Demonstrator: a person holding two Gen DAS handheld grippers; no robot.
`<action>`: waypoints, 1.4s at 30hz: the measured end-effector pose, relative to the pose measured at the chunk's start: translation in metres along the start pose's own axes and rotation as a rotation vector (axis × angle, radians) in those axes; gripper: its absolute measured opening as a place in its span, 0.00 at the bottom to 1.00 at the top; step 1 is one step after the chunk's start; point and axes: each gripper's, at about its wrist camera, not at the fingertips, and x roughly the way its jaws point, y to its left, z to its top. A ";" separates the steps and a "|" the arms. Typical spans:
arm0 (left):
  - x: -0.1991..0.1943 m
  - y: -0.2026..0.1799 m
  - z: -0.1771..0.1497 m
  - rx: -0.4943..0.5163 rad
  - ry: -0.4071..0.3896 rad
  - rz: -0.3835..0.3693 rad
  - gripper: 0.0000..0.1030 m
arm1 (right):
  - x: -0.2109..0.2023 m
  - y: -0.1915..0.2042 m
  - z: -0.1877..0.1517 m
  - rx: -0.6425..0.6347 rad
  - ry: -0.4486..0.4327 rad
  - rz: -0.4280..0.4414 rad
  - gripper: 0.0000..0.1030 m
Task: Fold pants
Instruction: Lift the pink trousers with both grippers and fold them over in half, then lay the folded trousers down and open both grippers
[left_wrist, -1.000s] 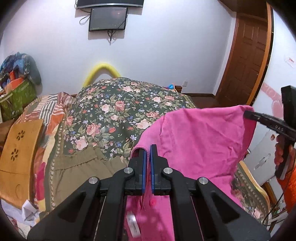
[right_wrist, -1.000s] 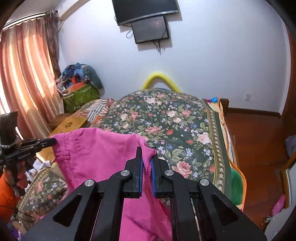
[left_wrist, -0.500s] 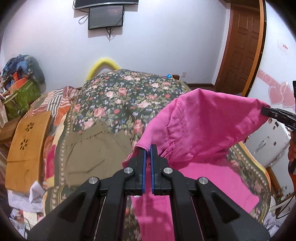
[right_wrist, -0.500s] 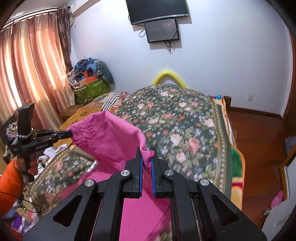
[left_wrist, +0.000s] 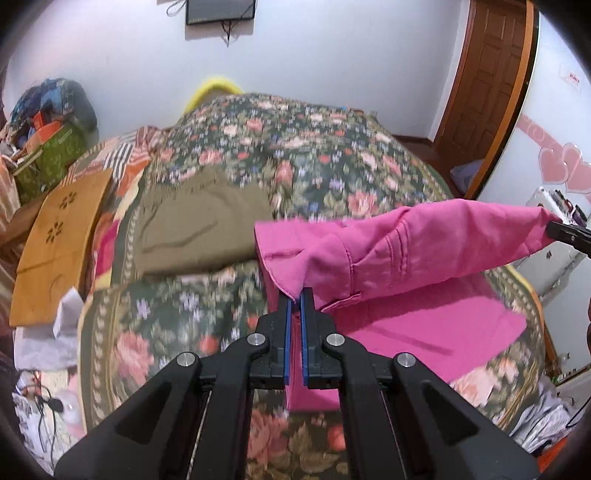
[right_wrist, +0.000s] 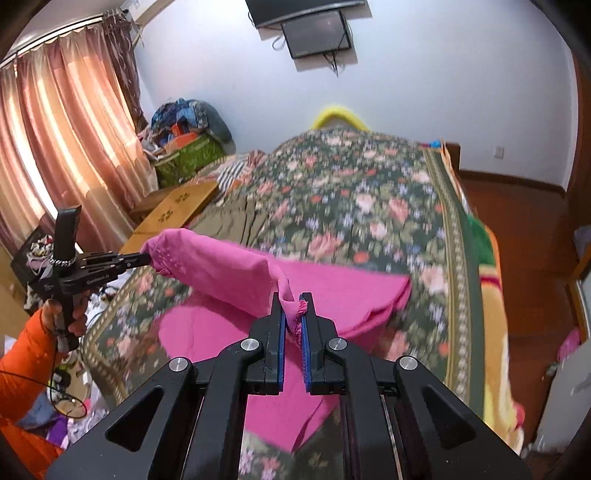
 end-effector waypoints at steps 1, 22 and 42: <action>0.001 0.001 -0.006 -0.005 0.007 -0.001 0.03 | 0.000 0.001 -0.006 0.005 0.008 0.003 0.06; 0.021 -0.001 -0.086 0.017 0.138 0.009 0.03 | 0.024 0.002 -0.089 0.118 0.200 -0.004 0.10; 0.007 -0.051 -0.022 0.054 0.019 -0.053 0.22 | 0.025 0.015 -0.053 0.079 0.114 -0.021 0.35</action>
